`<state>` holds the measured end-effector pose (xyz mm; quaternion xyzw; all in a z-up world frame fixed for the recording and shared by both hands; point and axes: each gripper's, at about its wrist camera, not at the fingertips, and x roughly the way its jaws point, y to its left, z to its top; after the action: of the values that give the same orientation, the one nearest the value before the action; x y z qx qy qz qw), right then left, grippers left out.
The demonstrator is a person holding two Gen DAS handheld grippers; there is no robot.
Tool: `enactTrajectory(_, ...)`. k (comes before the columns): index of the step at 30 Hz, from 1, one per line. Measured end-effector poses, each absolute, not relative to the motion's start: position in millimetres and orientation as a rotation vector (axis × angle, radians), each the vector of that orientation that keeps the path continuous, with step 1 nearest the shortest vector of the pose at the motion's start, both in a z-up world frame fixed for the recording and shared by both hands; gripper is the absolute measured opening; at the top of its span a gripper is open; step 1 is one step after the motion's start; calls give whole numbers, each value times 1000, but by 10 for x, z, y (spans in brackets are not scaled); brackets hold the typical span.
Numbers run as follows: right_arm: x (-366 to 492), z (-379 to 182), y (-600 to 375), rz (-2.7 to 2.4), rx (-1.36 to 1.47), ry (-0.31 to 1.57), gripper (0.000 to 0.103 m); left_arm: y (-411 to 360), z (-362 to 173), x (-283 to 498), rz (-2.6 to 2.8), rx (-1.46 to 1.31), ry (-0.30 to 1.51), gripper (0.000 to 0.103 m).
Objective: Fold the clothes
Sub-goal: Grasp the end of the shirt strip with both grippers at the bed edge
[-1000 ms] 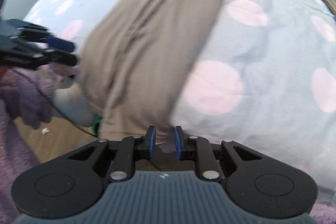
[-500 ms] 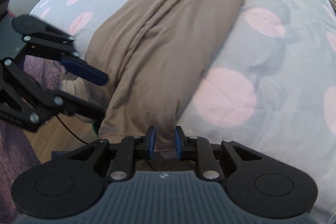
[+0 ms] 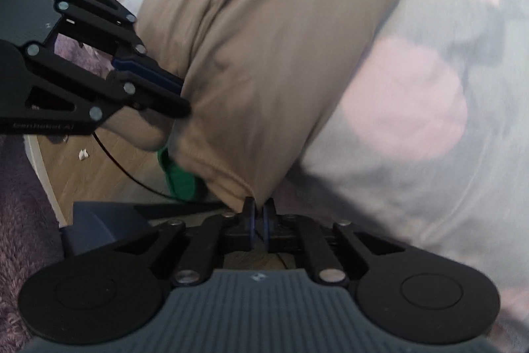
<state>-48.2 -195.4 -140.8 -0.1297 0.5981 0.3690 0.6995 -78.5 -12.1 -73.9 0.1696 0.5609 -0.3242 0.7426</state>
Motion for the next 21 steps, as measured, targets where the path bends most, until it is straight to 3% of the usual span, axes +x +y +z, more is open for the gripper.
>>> enactTrajectory(6, -499, -1388, -1983, 794, -309, 1378, 9, 133, -697, -902, -653, 325, 1290, 7)
enactTrajectory(10, -440, -1181, -2068, 773, -246, 1311, 11, 463, -539, -964, -554, 226, 1277, 39)
enactTrajectory(21, -342, -1043, -2095, 741, -216, 1253, 26, 877, -675, -875, -437, 59, 1249, 42)
